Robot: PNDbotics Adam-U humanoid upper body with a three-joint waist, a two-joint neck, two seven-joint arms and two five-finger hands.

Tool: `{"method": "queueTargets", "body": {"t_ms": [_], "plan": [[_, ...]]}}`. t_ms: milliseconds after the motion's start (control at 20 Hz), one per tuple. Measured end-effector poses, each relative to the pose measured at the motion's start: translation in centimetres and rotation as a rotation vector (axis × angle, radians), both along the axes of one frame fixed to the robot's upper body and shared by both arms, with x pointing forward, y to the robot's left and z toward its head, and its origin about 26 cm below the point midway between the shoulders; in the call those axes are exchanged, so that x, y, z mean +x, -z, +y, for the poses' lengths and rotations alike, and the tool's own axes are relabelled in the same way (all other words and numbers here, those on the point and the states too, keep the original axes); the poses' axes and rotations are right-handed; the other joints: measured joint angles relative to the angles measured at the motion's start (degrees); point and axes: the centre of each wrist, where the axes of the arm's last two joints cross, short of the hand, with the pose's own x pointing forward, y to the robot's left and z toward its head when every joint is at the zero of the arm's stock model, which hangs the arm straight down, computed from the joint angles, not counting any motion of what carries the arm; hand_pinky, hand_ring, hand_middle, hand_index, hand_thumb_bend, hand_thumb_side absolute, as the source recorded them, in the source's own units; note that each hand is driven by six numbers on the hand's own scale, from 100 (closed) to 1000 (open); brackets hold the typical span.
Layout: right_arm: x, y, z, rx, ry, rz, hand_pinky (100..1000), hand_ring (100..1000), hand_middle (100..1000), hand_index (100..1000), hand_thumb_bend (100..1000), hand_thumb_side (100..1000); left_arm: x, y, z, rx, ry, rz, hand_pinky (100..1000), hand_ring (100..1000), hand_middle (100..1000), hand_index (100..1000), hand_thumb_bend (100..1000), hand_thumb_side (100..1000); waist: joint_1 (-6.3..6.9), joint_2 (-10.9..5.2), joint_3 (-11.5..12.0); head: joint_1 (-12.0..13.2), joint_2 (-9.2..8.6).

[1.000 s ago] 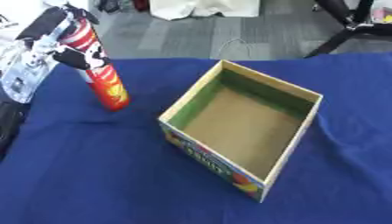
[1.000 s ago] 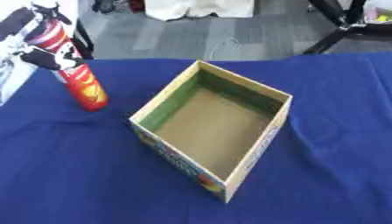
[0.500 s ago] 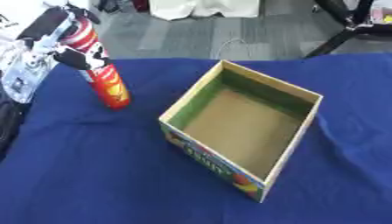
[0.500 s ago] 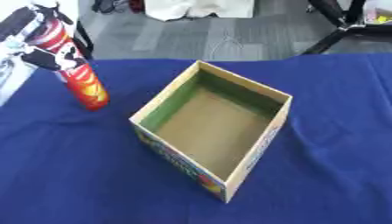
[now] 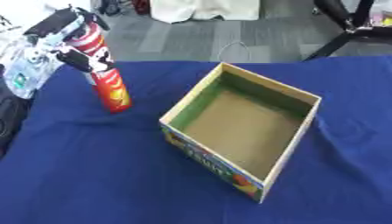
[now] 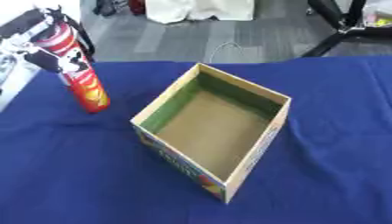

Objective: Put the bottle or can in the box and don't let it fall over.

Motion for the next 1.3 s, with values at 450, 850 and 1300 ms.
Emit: {"method": "queueTargets", "body": {"t_ms": [450, 850, 1300], "plan": [[-0.1, 0.2, -0.1, 0.004, 0.007, 0.011, 1000, 693, 746, 974, 100, 734, -0.4, -1.1, -0.5, 0.023, -0.008, 0.098, 100, 100, 100, 105, 548, 100, 0.29, -0.62, 0.2, -0.1, 0.65], [-0.2, 0.5, -0.2, 0.009, 0.013, 0.023, 1000, 693, 745, 972, 100, 728, -0.2, -0.7, -1.4, 0.003, 0.019, 0.105, 100, 100, 100, 106, 568, 100, 0.28, -1.66, 1.1, -0.6, 2.08], [-0.3, 0.7, -0.3, 0.024, 0.011, 0.037, 1000, 693, 744, 968, 100, 717, 0.1, -1.4, -3.1, -0.004, 0.066, 0.092, 100, 100, 100, 106, 577, 100, 0.47, -4.8, 2.1, -1.1, 3.95]]}}
